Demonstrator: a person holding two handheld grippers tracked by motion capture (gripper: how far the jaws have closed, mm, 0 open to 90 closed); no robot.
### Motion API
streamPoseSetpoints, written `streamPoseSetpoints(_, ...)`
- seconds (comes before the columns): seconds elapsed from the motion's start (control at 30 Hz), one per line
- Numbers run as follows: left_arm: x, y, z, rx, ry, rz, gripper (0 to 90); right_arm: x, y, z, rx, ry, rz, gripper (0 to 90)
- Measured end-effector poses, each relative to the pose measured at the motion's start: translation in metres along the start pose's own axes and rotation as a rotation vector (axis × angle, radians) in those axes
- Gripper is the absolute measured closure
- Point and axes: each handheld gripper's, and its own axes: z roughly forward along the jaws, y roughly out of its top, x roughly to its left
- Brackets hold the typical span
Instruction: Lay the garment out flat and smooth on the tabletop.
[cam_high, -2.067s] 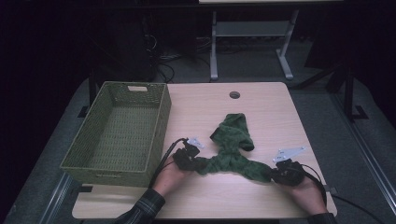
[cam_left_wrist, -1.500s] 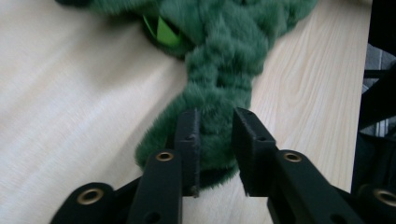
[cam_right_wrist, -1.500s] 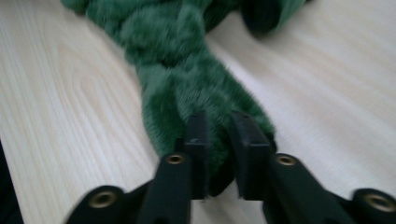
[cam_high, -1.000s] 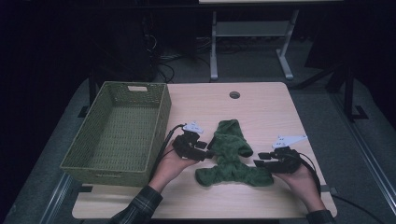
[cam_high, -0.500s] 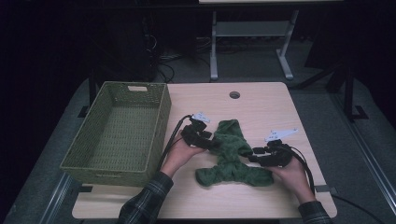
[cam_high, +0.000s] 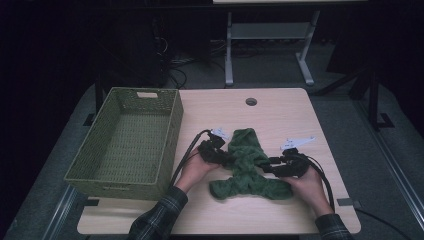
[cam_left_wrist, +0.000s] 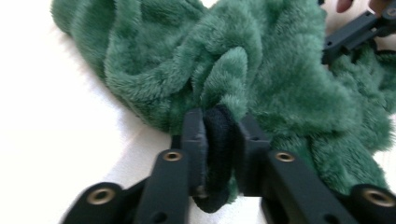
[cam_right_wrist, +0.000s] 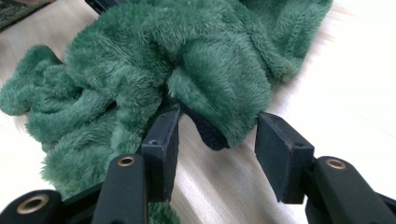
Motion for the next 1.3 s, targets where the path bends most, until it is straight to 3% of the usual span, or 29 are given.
streamPoseSetpoints(0.1,-0.002,0.0,-0.001,0.0,0.001,0.007,81.1,0.0,0.001,0.002,0.0,0.003,0.002,57.7)
streamPoseSetpoints(0.23,-0.002,0.001,-0.007,-0.016,0.011,0.003,81.5,-0.001,0.003,0.003,0.009,-0.006,-0.019,76.2)
streamPoseSetpoints(0.33,-0.002,0.002,-0.013,-0.034,0.017,0.005,81.7,-0.001,0.007,-0.001,0.002,-0.016,-0.044,80.3)
streamPoseSetpoints(0.47,-0.002,0.004,-0.023,-0.078,0.032,-0.013,82.2,-0.003,0.013,-0.011,-0.01,-0.032,-0.049,81.6)
streamPoseSetpoints(0.53,-0.002,0.005,-0.028,-0.088,0.042,-0.011,82.6,-0.006,0.017,-0.02,-0.021,-0.064,-0.082,82.2)
streamPoseSetpoints(0.6,-0.002,0.005,-0.032,-0.103,0.045,-0.018,83.0,-0.007,0.021,-0.027,-0.03,-0.064,-0.071,82.5)
streamPoseSetpoints(0.73,-0.002,0.003,-0.033,-0.101,0.053,-0.023,83.5,-0.012,0.024,-0.038,-0.023,-0.078,-0.096,83.1)
streamPoseSetpoints(0.8,-0.001,0.001,-0.03,-0.071,0.061,-0.023,83.9,-0.016,0.022,-0.036,0.011,-0.085,-0.095,83.5)
streamPoseSetpoints(1.0,0.006,-0.013,-0.017,0.005,0.075,-0.054,84.0,-0.025,0.015,-0.019,0.07,-0.05,-0.063,83.5)
streamPoseSetpoints(1.07,0.008,-0.018,-0.012,0.031,0.086,-0.064,84.0,-0.027,0.015,-0.011,0.086,-0.04,-0.078,83.4)
streamPoseSetpoints(1.13,0.009,-0.022,-0.008,0.039,0.082,-0.084,83.6,-0.027,0.015,-0.005,0.095,-0.034,-0.07,83.2)
streamPoseSetpoints(1.23,0.009,-0.024,-0.008,0.04,0.09,-0.079,81.1,-0.027,0.014,0.001,0.112,-0.031,-0.066,81.4)
streamPoseSetpoints(1.3,0.007,-0.022,-0.01,0.038,0.127,-0.072,71.7,-0.026,0.014,0.0,0.119,-0.047,-0.069,74.0)
